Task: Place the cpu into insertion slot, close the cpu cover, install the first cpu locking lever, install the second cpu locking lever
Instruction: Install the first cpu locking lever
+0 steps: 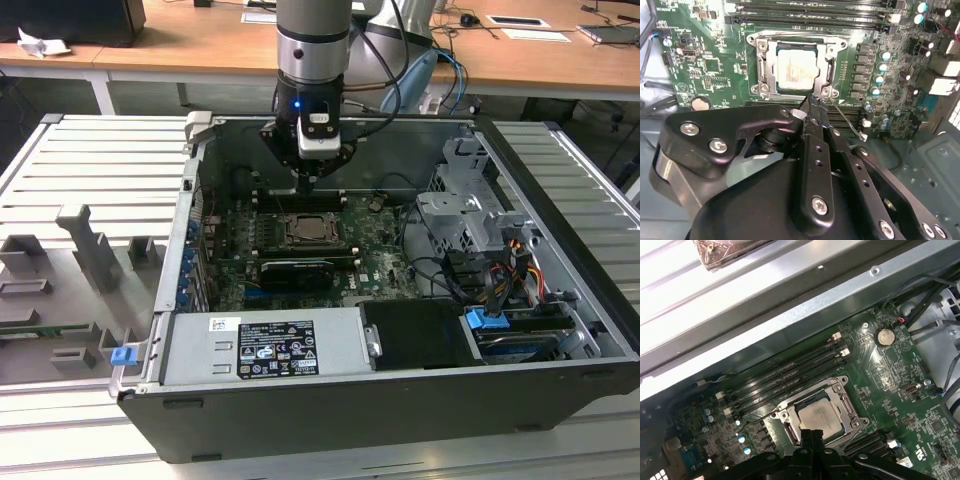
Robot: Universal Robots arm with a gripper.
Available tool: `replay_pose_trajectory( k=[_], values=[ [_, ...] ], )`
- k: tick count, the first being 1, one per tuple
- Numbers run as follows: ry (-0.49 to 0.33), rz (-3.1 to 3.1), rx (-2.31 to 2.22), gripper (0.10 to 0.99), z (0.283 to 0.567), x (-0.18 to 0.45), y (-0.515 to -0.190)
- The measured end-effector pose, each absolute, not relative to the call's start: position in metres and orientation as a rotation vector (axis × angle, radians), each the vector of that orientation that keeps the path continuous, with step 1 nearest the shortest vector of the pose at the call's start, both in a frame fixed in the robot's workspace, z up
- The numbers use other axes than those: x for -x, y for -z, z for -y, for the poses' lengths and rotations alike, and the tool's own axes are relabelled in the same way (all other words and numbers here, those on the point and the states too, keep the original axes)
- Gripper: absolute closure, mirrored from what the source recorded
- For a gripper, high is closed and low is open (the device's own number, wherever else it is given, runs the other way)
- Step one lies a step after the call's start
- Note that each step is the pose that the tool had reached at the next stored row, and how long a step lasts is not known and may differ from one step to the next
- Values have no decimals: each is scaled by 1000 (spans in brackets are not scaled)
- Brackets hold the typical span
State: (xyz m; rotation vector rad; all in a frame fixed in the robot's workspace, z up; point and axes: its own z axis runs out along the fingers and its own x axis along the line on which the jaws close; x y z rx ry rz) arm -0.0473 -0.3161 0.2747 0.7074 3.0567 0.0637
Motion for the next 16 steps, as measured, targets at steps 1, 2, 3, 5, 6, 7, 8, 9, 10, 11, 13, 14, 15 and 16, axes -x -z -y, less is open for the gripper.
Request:
replay_pose_trajectory(
  k=[1, 2, 3, 5, 6, 7, 8, 9, 10, 11, 13, 14, 15, 16],
  values=[
    [-64, -3060, -695, 980, 316, 47, -275],
    [-64, -3064, -676, 980, 316, 47, -275],
    [-64, -3069, -656, 980, 316, 47, -275],
    [-64, -3075, -628, 980, 316, 47, -275],
    [-64, -3078, -614, 980, 316, 47, -275],
    [-64, -3081, -598, 980, 316, 47, -275],
    [-64, -3085, -582, 980, 316, 47, -275],
    [-64, -3087, -569, 980, 316, 47, -275],
    [-64, -3090, -554, 980, 316, 47, -275],
    [-64, -3093, -537, 980, 316, 47, -275],
    [-64, -3109, -447, 980, 316, 47, -275],
    [-64, -3114, -412, 980, 316, 47, -275],
    [-64, -3117, -392, 980, 316, 47, -275],
    [-64, -3119, -376, 980, 316, 47, -275]
  ],
)
